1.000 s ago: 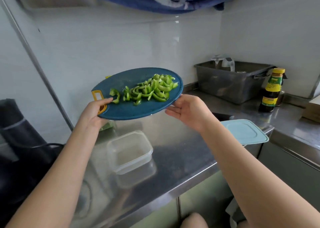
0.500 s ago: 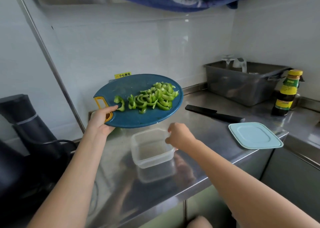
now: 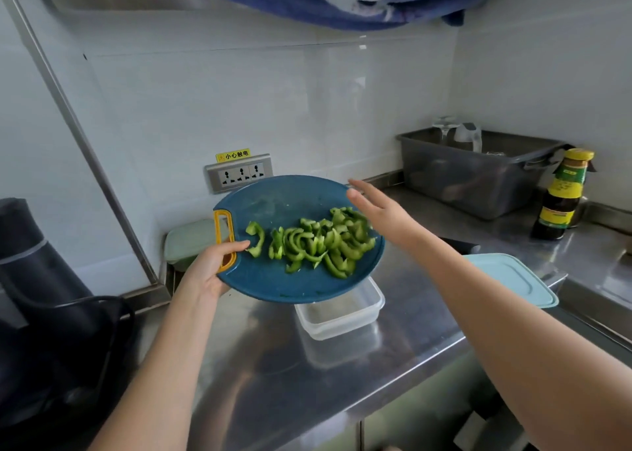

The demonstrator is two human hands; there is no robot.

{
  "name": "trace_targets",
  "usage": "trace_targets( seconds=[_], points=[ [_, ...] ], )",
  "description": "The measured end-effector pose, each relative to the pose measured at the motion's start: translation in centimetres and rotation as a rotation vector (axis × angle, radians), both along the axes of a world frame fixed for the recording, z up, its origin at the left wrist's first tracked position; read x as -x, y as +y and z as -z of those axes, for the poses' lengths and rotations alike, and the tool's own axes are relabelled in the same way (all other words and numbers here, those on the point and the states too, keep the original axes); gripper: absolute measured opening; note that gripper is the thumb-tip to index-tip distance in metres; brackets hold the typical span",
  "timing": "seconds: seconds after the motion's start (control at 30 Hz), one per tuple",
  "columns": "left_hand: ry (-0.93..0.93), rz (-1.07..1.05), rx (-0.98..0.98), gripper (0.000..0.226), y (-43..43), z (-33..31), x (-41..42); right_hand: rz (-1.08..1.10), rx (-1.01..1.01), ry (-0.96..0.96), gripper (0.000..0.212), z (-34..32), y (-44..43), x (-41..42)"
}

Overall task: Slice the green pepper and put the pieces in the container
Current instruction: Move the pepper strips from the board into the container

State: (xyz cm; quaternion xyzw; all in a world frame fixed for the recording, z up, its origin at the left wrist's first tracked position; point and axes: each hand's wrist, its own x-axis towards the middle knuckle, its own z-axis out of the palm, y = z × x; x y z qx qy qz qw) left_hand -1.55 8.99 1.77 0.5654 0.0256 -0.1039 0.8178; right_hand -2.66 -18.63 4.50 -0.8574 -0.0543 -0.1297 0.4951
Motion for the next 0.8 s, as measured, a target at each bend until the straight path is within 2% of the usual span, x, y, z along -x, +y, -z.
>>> trace_targets(
  seconds=[0.1, 0.23, 0.33, 0.47, 0.8],
  points=[
    [0.014, -0.013, -0.005, 0.017, 0.2, 0.7, 0.1, -0.164, 0.058, 0.100, 0.054, 1.0, 0.7, -0.7],
    [0.024, -0.048, 0.016, 0.017, 0.8, 1.4, -0.1, -0.255, 0.154, 0.105, 0.052, 2.5, 1.8, -0.1],
    [0.030, -0.064, 0.029, 0.021, 1.2, 2.1, -0.3, -0.237, 0.152, 0.094, 0.051, 3.3, 2.5, 0.3],
    [0.016, -0.083, 0.031, 0.019, 1.2, 2.2, -0.6, -0.163, 0.207, 0.037, 0.061, 4.3, 3.2, 0.9],
    [-0.033, -0.124, 0.109, 0.032, 1.8, 2.3, -1.4, -0.016, 0.209, -0.070, 0.055, 5.5, 5.7, 1.9]
  ],
)
